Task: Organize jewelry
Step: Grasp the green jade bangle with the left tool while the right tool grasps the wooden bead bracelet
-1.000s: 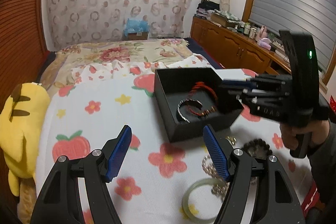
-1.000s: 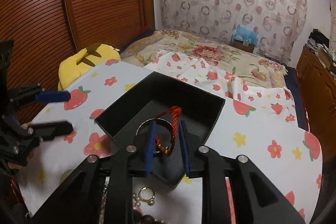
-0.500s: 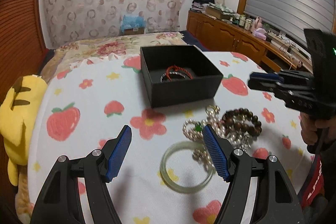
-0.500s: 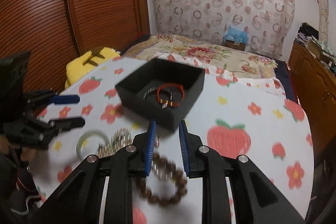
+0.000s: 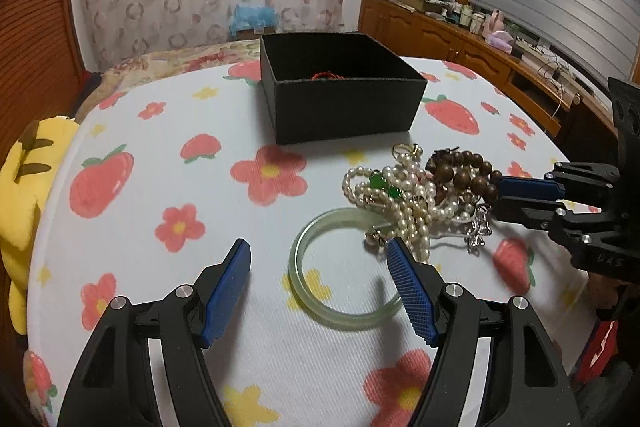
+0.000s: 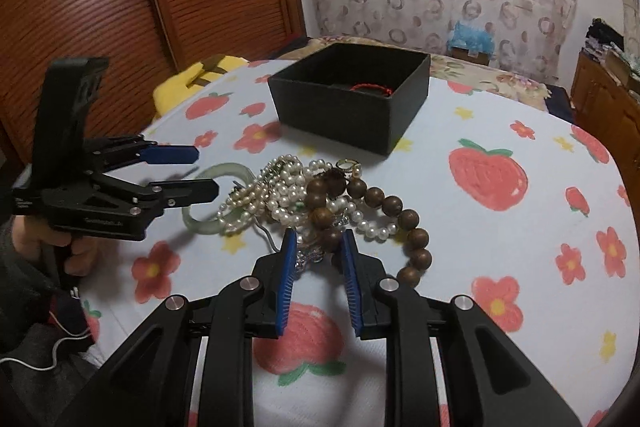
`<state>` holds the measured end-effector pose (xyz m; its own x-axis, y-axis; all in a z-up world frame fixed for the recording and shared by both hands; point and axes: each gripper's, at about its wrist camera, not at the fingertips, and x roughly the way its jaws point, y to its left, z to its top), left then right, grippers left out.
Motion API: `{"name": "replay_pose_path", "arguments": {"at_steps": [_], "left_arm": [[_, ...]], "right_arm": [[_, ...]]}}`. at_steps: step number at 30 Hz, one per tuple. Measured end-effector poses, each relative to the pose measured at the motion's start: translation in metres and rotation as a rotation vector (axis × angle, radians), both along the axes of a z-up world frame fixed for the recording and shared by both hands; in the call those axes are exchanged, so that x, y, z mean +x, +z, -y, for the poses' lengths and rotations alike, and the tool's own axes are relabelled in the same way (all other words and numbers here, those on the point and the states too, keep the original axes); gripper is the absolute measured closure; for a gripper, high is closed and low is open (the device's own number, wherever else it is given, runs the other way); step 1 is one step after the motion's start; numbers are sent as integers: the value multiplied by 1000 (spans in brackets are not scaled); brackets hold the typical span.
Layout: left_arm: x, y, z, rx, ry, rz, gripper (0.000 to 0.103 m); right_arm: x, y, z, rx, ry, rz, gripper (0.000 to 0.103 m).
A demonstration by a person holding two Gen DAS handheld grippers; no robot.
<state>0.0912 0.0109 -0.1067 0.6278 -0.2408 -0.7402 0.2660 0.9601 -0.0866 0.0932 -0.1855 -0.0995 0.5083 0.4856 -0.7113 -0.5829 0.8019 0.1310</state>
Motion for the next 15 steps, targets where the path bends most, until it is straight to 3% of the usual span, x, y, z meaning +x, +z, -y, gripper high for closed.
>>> {"name": "replay_pose_path", "arguments": {"at_steps": [7, 9, 15], "left_arm": [[-1, -2, 1, 7, -4, -10, 37], [-1, -2, 1, 5, -10, -13, 45], [5, -3, 0, 21, -13, -29, 67]], "right_arm": [[7, -4, 2, -22, -18, -25, 79], [7, -4, 2, -19, -10, -26, 83], [7, -4, 2, -15, -18, -27, 84]]}}
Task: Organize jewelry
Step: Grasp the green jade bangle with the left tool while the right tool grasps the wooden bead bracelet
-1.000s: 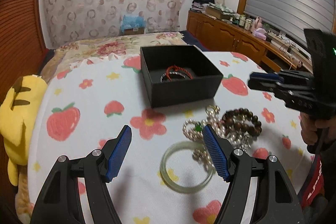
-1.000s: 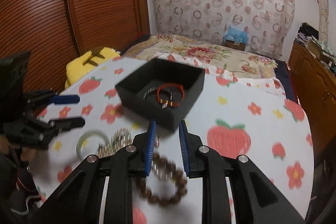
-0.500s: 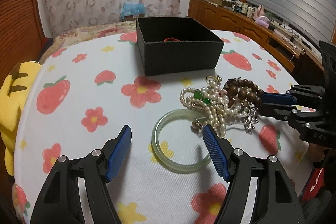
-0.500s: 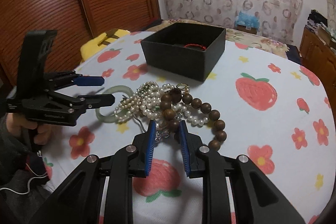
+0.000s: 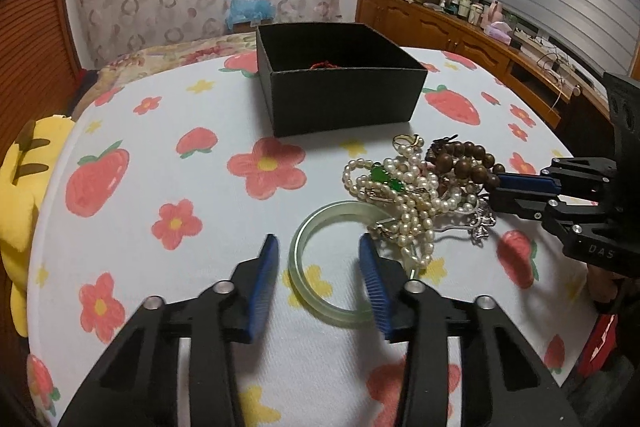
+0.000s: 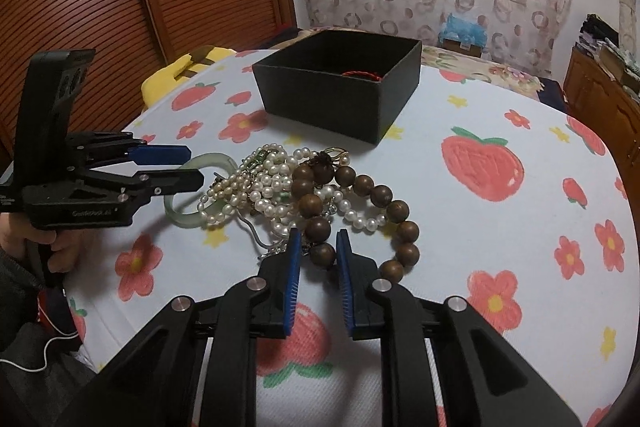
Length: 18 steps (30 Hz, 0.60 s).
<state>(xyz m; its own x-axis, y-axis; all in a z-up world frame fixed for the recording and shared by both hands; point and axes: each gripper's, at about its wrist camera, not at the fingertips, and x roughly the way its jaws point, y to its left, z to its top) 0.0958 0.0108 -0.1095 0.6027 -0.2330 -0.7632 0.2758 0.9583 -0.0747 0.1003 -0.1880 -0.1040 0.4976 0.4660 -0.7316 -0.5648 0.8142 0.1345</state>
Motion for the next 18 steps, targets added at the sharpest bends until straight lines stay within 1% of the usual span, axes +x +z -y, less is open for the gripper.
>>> {"name": "replay_pose_path", "arguments": {"at_steps": [4, 6, 7, 9, 10, 12, 14, 15, 18], "left_arm": [[5, -1, -1, 28, 7, 2, 75], [6, -1, -1, 51, 18, 7, 87], [7, -1, -1, 56, 18, 10, 95], [5, -1, 0, 69, 12, 19, 96], [3, -1, 1, 87, 13, 31, 96], [2, 2, -1, 109, 37, 54, 96], [1, 7, -8, 90, 59, 67, 96], [1, 11, -12, 82, 73, 78, 96], [1, 19, -20, 82, 101, 105, 96]], "right_arm": [[0, 0, 1, 0, 1, 0, 84], [0, 0, 1, 1, 1, -1, 84], [0, 0, 1, 3, 1, -2, 84], [-1, 0, 1, 1, 0, 0, 84], [0, 0, 1, 1, 0, 0, 84], [0, 0, 1, 1, 1, 2, 84], [-1, 2, 2, -6, 1, 11, 86], [-1, 4, 3, -4, 0, 14, 88], [0, 15, 8, 7, -3, 40, 88]]}}
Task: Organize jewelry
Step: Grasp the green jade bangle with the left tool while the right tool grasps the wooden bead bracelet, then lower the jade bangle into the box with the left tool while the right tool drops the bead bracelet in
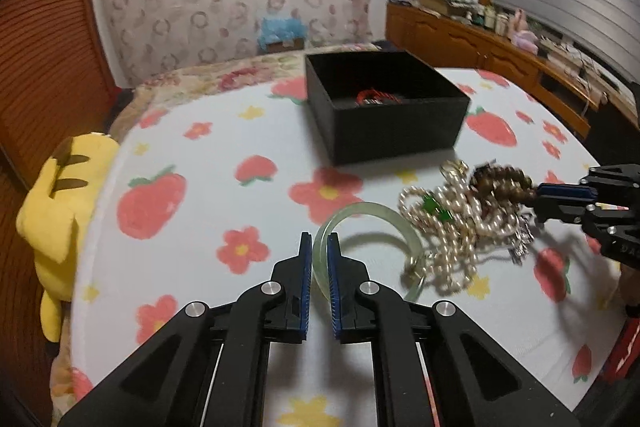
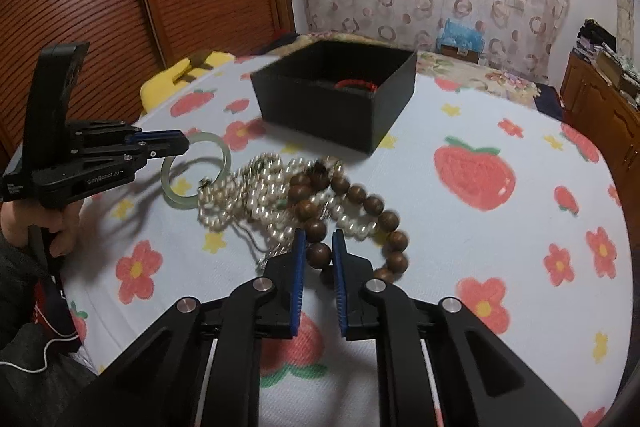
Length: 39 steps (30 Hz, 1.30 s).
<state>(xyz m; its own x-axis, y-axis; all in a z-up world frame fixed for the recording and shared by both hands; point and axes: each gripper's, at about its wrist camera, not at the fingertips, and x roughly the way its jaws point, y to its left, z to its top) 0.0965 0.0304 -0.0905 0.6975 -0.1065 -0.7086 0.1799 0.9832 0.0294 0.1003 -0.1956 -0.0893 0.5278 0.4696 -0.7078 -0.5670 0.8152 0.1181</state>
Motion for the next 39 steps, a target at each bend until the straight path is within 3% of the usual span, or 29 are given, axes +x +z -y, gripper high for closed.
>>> {"name": "replay_pose_path", "arguments": {"at_steps": [10, 19, 39], "left_arm": [[-3, 32, -10, 3, 45, 99, 96], [3, 53, 0, -21, 19, 140, 96], [36, 61, 7, -82, -4, 173, 96]], "right_arm": [[2, 27, 3, 0, 7, 74, 89], [7, 59, 0, -15, 19, 143, 89], [38, 117, -20, -53, 24, 276, 89]]}}
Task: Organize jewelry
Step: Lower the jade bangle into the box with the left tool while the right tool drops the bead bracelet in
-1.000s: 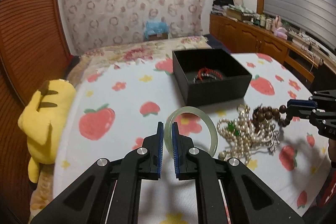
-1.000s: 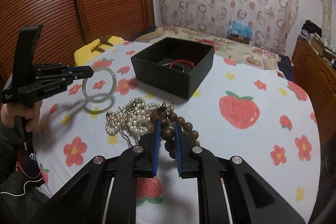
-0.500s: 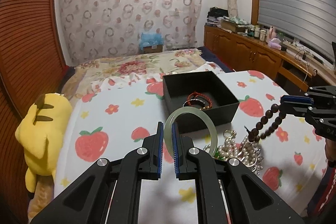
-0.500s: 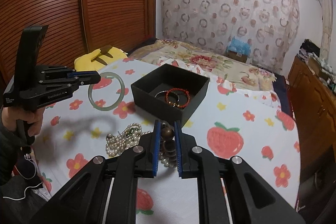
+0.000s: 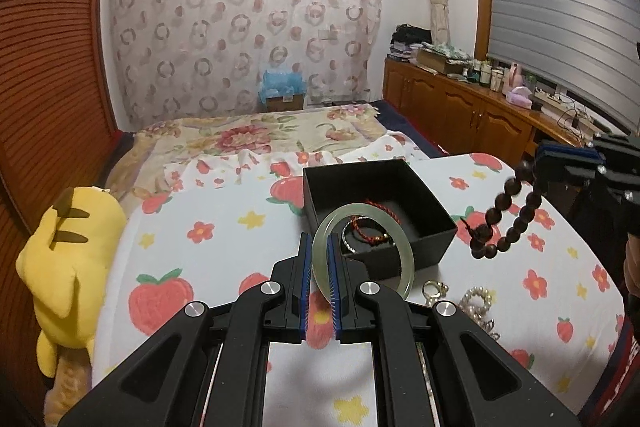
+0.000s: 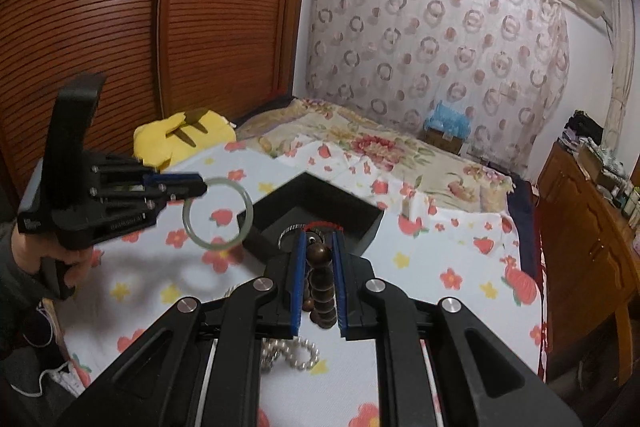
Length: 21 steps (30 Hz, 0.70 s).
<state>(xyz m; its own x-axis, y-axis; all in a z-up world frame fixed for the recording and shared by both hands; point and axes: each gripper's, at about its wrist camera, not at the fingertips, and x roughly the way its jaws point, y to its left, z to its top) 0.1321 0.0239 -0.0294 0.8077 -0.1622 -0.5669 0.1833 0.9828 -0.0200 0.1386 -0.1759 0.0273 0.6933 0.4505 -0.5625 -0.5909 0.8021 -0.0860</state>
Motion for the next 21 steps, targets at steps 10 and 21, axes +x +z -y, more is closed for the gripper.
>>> {"name": "replay_pose_path", "arguments": {"at_steps": [10, 21], "left_arm": [[21, -1, -4, -2, 14, -11, 96], [30, -2, -4, 2, 13, -22, 96]], "right_arm": [[44, 12, -17, 35, -10, 37, 89], [97, -20, -46, 0, -27, -36, 89]]}}
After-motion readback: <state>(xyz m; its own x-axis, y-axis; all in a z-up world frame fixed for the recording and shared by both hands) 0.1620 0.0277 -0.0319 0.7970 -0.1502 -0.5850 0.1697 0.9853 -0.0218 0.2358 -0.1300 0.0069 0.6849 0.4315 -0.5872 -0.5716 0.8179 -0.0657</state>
